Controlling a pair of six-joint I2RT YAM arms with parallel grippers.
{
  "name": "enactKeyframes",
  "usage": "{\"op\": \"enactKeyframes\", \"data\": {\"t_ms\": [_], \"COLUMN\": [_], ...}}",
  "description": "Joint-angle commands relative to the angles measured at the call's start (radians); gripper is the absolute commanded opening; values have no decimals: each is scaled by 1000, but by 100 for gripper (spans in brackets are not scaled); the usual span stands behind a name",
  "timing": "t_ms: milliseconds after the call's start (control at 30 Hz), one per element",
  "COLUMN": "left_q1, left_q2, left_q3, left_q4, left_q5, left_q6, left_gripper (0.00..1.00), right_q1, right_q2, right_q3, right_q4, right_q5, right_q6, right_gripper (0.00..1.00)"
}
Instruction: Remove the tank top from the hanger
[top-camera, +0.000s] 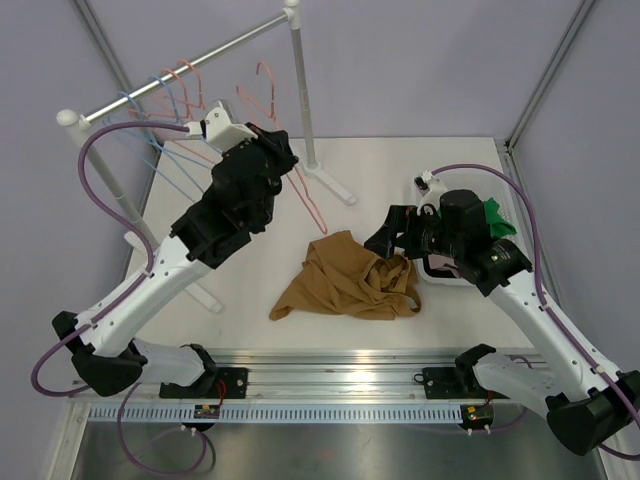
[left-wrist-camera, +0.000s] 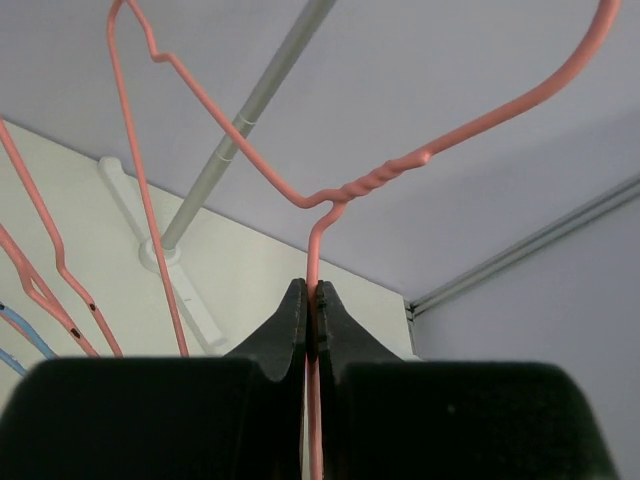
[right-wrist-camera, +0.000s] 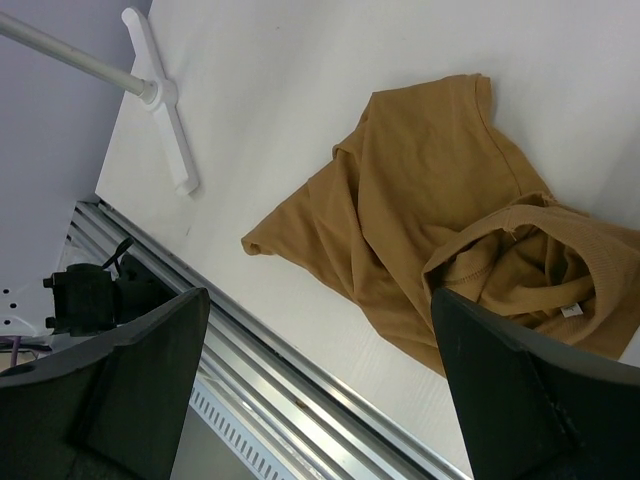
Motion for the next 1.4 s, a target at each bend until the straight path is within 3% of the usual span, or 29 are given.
{"op": "enactKeyframes", "data": {"t_ms": [0,333,667,933,1333,1367], "left_q1": [72,302,419,437,437,437], "left_q2": [53,208,367,325,288,286], "left_q3": [122,343,555,354,335,335], "left_q4": [-102,-208,-290,-226,-173,-174], "left_q5": [20,111,207,234,266,272], "left_q6": [-202,-273,-273,-336,-306,-304], "left_gripper": [0,0,0,0,0,8], "right_q1": [8,10,10,10,10,11], "right_q2": [-13,-16,5,21,19,25], "right_q3": [6,11,-12,-15,-15,-12], "right_q4": [51,46,66,72,75,74], "right_q5": [-9,-11,-28,-37,-45,-49], "right_q6": [10,4,-4,-14,-21,-21], "right_gripper": [100,100,99,100,99,100]}}
